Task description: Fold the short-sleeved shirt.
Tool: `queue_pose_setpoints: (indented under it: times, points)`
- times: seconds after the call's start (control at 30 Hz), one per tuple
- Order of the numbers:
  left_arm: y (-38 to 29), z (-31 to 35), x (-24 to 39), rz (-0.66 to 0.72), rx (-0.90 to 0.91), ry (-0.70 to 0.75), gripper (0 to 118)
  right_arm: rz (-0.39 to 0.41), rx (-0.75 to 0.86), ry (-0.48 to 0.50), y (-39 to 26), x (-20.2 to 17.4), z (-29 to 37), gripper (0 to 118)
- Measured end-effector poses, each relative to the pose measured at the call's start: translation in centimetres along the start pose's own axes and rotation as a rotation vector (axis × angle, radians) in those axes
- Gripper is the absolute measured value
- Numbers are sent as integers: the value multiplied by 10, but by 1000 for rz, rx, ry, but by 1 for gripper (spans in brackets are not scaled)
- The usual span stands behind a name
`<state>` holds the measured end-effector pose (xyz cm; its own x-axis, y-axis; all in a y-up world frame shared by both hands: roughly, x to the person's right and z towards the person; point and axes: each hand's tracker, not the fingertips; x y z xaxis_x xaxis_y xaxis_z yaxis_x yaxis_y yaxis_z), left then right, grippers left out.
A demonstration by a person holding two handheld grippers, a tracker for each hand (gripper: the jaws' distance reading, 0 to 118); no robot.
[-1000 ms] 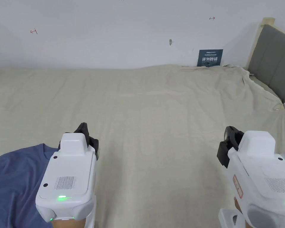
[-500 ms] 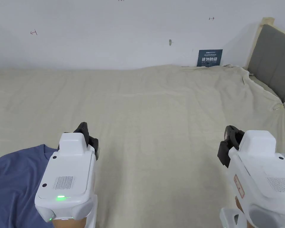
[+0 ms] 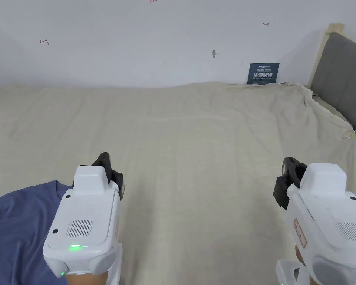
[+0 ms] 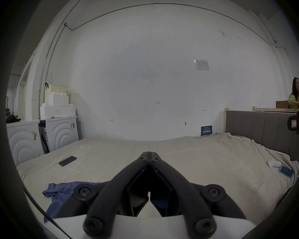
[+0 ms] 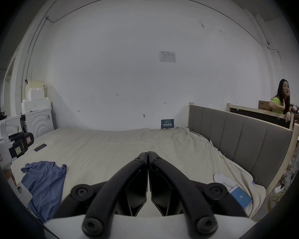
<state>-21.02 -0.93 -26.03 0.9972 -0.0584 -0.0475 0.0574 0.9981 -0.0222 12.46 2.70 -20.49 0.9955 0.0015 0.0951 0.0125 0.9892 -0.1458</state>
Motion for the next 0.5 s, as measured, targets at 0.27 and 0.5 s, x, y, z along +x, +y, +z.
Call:
queue_pose_setpoints:
  times: [0.27, 0.5]
  points:
    - [1, 0, -6, 4, 3, 10, 0, 19, 9, 8, 3, -5, -1, 0]
    - [4, 7, -30, -1, 20, 55, 0, 41, 22, 59, 7, -28, -12, 0]
